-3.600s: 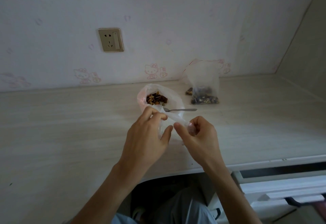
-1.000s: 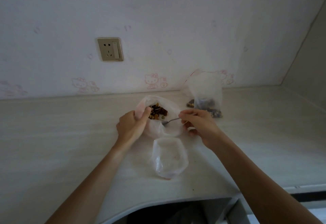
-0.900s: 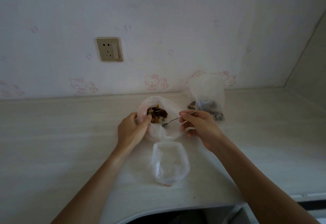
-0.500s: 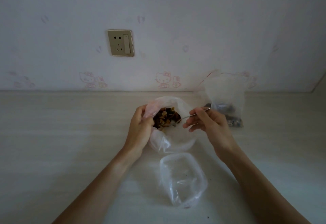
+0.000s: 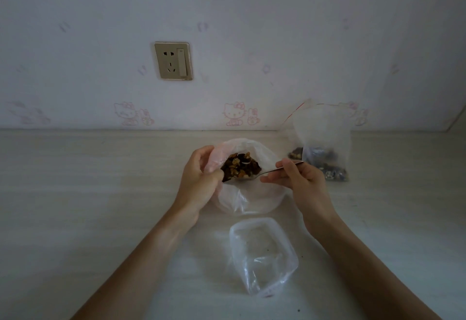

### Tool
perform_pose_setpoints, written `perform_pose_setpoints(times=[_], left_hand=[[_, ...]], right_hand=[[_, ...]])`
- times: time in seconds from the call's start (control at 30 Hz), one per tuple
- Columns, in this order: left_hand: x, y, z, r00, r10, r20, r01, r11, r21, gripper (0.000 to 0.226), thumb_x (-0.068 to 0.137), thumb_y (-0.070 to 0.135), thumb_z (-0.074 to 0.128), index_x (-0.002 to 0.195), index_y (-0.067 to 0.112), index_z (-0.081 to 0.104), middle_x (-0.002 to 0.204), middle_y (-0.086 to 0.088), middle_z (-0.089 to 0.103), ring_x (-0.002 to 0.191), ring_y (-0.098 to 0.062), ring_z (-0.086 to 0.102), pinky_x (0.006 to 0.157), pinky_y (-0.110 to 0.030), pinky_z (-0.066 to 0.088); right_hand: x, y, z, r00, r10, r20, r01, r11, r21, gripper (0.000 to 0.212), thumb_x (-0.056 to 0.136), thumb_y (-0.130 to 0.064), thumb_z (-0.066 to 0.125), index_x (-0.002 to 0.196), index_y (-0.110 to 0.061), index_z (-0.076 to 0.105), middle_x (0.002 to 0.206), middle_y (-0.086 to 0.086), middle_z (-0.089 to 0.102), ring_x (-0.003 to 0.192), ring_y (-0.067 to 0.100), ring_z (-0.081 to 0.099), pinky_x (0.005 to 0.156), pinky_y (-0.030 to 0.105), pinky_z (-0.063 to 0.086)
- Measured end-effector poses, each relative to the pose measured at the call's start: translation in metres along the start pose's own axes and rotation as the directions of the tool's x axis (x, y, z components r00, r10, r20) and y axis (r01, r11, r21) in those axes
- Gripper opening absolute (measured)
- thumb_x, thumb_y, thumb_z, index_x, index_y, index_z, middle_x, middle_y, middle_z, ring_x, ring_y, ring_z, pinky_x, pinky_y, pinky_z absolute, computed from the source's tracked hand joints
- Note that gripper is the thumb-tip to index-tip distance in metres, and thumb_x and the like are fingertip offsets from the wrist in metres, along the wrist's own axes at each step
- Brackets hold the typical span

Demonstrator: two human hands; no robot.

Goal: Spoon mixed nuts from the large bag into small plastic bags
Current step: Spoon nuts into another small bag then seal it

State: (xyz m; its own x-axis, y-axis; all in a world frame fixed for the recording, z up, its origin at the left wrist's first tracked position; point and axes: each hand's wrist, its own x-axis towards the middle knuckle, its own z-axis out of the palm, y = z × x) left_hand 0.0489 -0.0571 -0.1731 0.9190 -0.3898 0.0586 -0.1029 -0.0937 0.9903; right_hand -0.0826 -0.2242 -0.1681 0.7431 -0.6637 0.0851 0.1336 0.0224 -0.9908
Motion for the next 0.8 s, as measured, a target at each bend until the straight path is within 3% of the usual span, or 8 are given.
perform_pose_setpoints(times=[0.1, 0.17, 0.23, 0.3, 0.37, 0.47, 0.63, 0.8], left_hand=[[-0.001, 0.000, -0.005, 1.000, 0.022, -0.020, -0.011, 0.905, 0.426, 0.067, 0.079, 0.042, 0.080, 0.137, 0.024, 0.052, 0.128, 0.014, 0.058, 0.117, -0.011, 0.058, 0.098, -0.034, 0.051], [-0.003, -0.001, -0.007, 0.997, 0.051, -0.053, -0.002, 0.734, 0.679, 0.057, 0.079, 0.068, 0.069, 0.111, 0.020, 0.062, 0.108, 0.008, 0.066, 0.102, -0.020, 0.063, 0.091, -0.043, 0.054], [-0.005, -0.002, -0.009, 0.999, 0.037, -0.037, 0.005, 0.634, 0.773, 0.053, 0.082, 0.075, 0.059, 0.085, 0.022, 0.063, 0.082, 0.005, 0.067, 0.083, -0.022, 0.066, 0.076, -0.039, 0.055], [-0.006, -0.002, -0.012, 0.999, 0.009, -0.031, 0.017, 0.660, 0.751, 0.049, 0.083, 0.068, 0.064, 0.072, 0.021, 0.065, 0.068, 0.005, 0.067, 0.069, -0.018, 0.066, 0.059, -0.030, 0.048], [-0.007, 0.000, -0.014, 0.999, 0.007, -0.033, 0.019, 0.693, 0.720, 0.039, 0.082, 0.054, 0.072, 0.065, 0.020, 0.061, 0.063, 0.005, 0.065, 0.062, -0.017, 0.063, 0.051, -0.027, 0.036], [-0.007, 0.004, -0.014, 0.998, 0.058, -0.023, -0.026, 0.721, 0.692, 0.031, 0.083, 0.037, 0.071, 0.065, 0.018, 0.055, 0.061, 0.003, 0.060, 0.061, -0.017, 0.059, 0.051, -0.028, 0.032], [-0.004, 0.007, -0.012, 0.994, 0.103, -0.031, -0.067, 0.821, 0.566, 0.024, 0.084, 0.024, 0.071, 0.072, 0.010, 0.056, 0.066, -0.001, 0.059, 0.062, -0.017, 0.054, 0.051, -0.028, 0.035], [0.000, 0.004, -0.013, 0.994, 0.088, -0.073, -0.043, 0.881, 0.472, 0.023, 0.083, 0.022, 0.073, 0.070, 0.014, 0.056, 0.063, 0.004, 0.056, 0.056, -0.010, 0.049, 0.044, -0.012, 0.035]], right_hand=[[-0.001, -0.002, -0.002, 1.000, 0.010, 0.002, -0.010, 0.999, 0.050, 0.029, 0.108, -0.026, 0.052, 0.102, -0.003, 0.069, 0.085, 0.014, 0.080, 0.088, 0.023, 0.079, 0.078, 0.016, 0.056], [-0.002, -0.003, 0.001, 1.000, -0.009, 0.023, 0.008, 0.999, 0.042, 0.029, 0.107, -0.027, 0.053, 0.099, -0.004, 0.070, 0.086, 0.013, 0.080, 0.088, 0.022, 0.079, 0.077, 0.016, 0.056], [-0.002, -0.003, 0.005, 0.998, -0.042, 0.054, 0.042, 0.999, 0.005, 0.029, 0.106, -0.027, 0.055, 0.097, -0.006, 0.071, 0.087, 0.011, 0.080, 0.089, 0.021, 0.079, 0.078, 0.017, 0.057], [-0.003, -0.002, 0.009, 0.995, -0.060, 0.082, 0.062, 0.998, -0.025, 0.026, 0.106, -0.027, 0.056, 0.097, -0.009, 0.073, 0.087, 0.009, 0.081, 0.091, 0.020, 0.078, 0.084, 0.021, 0.056], [-0.004, -0.002, 0.011, 0.994, -0.055, 0.099, 0.059, 0.998, -0.034, 0.024, 0.105, -0.028, 0.057, 0.095, -0.013, 0.074, 0.088, 0.007, 0.081, 0.094, 0.019, 0.078, 0.092, 0.026, 0.053], [-0.006, -0.004, 0.013, 0.993, -0.032, 0.116, 0.036, 0.999, -0.032, 0.026, 0.104, -0.031, 0.057, 0.096, -0.014, 0.075, 0.089, 0.007, 0.081, 0.095, 0.016, 0.077, 0.094, 0.027, 0.049], [-0.008, -0.003, 0.019, 0.993, 0.033, 0.110, -0.023, 0.996, -0.085, 0.031, 0.104, -0.030, 0.057, 0.098, -0.007, 0.077, 0.086, 0.007, 0.081, 0.091, 0.016, 0.077, 0.096, 0.029, 0.052], [-0.005, -0.002, 0.019, 0.995, 0.099, 0.034, -0.096, 0.992, -0.083, 0.030, 0.105, -0.026, 0.056, 0.094, -0.007, 0.077, 0.084, 0.009, 0.081, 0.088, 0.019, 0.078, 0.095, 0.032, 0.055]])
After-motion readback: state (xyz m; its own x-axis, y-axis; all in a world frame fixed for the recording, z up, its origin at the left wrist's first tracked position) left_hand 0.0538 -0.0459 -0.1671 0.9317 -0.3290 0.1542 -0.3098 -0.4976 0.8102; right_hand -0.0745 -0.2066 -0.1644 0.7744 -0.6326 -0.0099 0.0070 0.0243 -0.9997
